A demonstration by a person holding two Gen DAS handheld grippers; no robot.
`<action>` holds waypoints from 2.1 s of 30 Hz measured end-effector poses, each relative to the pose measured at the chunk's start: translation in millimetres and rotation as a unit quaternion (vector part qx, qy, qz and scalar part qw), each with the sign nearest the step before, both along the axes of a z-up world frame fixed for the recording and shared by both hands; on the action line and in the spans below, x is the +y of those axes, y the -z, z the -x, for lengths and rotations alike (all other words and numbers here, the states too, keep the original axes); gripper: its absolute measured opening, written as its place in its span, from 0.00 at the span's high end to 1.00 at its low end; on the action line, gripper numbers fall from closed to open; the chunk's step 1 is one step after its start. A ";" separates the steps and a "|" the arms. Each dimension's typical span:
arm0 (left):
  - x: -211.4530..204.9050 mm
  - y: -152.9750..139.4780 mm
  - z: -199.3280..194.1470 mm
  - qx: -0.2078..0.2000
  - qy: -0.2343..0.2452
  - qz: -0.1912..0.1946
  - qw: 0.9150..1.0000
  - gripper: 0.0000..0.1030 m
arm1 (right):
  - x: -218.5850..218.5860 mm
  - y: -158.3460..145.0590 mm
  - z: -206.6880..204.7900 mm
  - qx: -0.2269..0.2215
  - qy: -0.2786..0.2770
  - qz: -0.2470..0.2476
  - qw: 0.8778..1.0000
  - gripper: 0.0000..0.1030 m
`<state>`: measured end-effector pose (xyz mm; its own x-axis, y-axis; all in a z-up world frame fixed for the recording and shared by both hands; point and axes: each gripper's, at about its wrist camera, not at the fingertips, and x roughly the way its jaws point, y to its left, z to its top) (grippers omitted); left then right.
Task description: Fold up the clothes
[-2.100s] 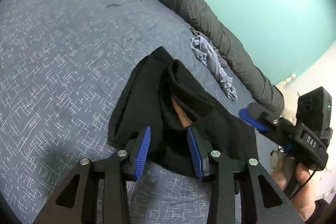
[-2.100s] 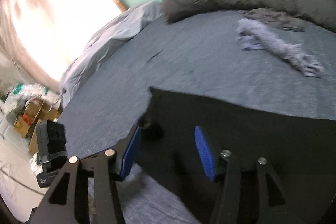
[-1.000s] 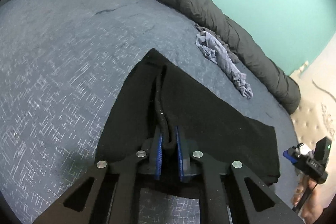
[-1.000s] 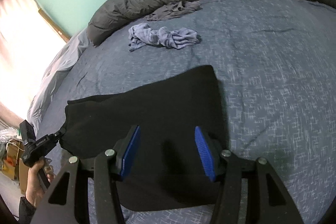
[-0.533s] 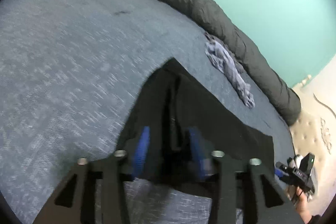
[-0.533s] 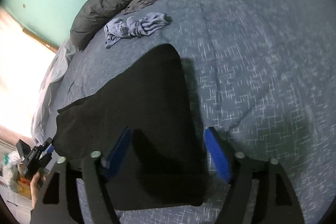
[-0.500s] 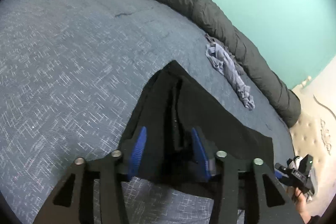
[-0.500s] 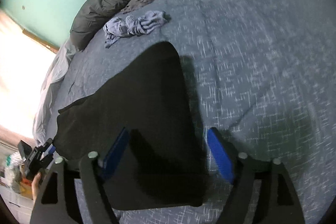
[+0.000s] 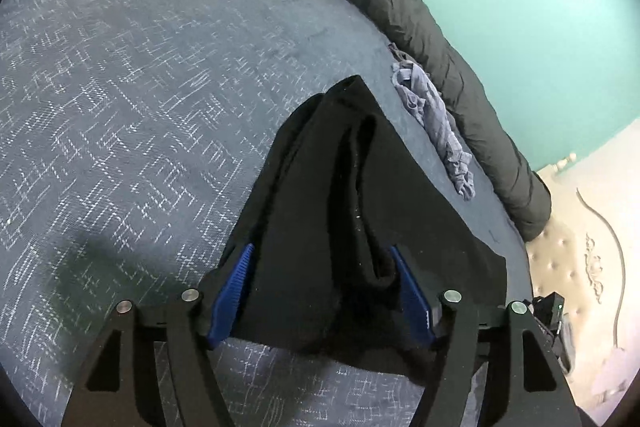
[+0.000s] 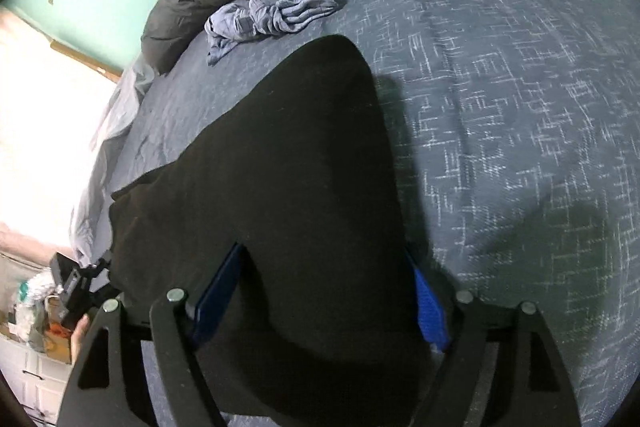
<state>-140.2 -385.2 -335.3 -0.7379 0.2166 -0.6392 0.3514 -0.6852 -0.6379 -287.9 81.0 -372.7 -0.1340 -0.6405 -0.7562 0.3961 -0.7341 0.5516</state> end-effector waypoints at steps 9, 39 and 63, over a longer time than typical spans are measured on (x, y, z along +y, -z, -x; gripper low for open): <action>7.7 -8.8 6.3 0.020 0.022 0.007 1.000 0.80 | 4.6 -21.8 -11.2 0.036 -0.001 0.022 0.999 0.79; 232.3 -21.1 31.3 0.019 0.161 -0.024 0.986 0.86 | 234.8 -75.8 -15.4 0.108 0.067 -0.007 0.992 0.81; 219.2 -9.6 24.3 -0.003 0.144 0.006 0.990 0.73 | 103.3 -57.2 -54.8 0.091 -0.014 -0.025 0.995 0.72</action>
